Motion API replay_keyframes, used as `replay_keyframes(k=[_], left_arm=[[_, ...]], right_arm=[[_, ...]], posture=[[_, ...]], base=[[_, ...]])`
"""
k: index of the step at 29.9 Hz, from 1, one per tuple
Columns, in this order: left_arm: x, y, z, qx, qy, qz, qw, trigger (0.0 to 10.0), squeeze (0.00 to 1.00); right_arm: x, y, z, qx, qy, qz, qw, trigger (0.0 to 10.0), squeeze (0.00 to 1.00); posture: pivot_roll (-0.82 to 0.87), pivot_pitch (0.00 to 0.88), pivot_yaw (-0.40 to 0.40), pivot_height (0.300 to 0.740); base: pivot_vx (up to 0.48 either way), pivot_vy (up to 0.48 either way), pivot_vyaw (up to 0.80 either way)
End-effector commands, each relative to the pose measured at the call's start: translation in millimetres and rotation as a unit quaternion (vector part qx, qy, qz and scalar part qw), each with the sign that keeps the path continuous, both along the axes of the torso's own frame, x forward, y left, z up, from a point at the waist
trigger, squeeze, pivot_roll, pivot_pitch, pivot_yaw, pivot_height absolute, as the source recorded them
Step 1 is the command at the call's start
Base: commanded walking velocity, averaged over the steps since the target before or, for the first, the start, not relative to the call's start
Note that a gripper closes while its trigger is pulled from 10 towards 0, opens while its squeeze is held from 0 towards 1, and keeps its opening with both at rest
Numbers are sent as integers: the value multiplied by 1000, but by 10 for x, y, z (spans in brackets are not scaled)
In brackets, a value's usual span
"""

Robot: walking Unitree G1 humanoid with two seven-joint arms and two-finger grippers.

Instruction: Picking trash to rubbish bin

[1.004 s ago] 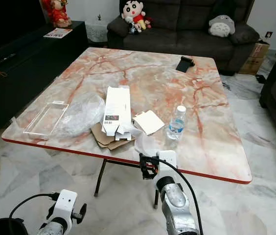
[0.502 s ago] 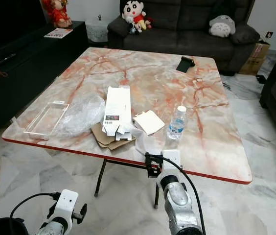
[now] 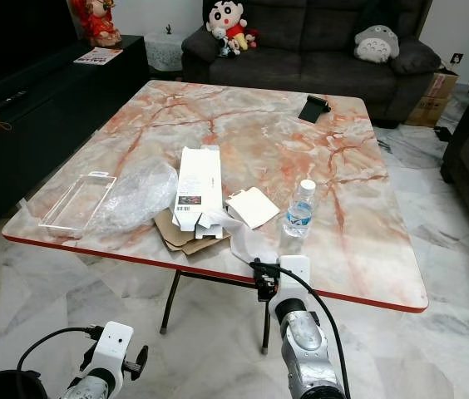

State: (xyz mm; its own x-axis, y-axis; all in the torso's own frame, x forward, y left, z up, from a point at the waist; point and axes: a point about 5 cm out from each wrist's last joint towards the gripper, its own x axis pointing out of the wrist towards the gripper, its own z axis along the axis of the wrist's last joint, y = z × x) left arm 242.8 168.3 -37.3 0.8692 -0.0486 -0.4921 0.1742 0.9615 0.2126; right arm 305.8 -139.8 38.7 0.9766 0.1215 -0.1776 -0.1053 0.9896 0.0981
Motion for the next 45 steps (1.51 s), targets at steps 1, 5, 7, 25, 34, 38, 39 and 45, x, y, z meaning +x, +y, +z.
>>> replay_keyframes(k=[1,5,7,25,34,38,39,45], left_arm=[[4,14,10,6,-5,-4,1000,10000,0],[7,11,13,6,-6,-5,1000,10000,0],[8,9,14,6,-7,-5,1000,10000,0],[7,-12,12,8,-7,-8,1000,10000,0],[8,-17,13,8,-9,-9,1000,10000,0],[8,-27,11,7,-8,-10,1000,10000,0],[7,-29,11,7,-8,-10,1000,10000,0],[-4,-28,2,8,-6,-11,1000,10000,0]], right_arm=[[-14,-10,-42,2,12,-2,1000,0,0],[-17,-19,-42,7,11,-7,1000,0,0],[-17,-22,-43,7,11,-8,1000,0,0],[-14,-28,-25,10,5,-8,1000,0,0],[-12,-34,-10,14,0,-11,1000,0,0],[32,-51,76,36,-17,-24,999,0,0],[47,-53,107,37,-24,-26,999,0,0],[84,-47,213,46,-46,-25,998,0,0]], posture=[[89,77,-30,740],[89,77,-30,740],[89,77,-30,740],[85,71,-33,740],[85,71,-33,740],[83,73,-30,740],[83,73,-30,740],[83,73,-30,740]], base=[[0,0,0],[0,0,0],[0,0,0],[0,0,0],[0,0,0],[0,0,0],[0,0,0],[0,0,0]])
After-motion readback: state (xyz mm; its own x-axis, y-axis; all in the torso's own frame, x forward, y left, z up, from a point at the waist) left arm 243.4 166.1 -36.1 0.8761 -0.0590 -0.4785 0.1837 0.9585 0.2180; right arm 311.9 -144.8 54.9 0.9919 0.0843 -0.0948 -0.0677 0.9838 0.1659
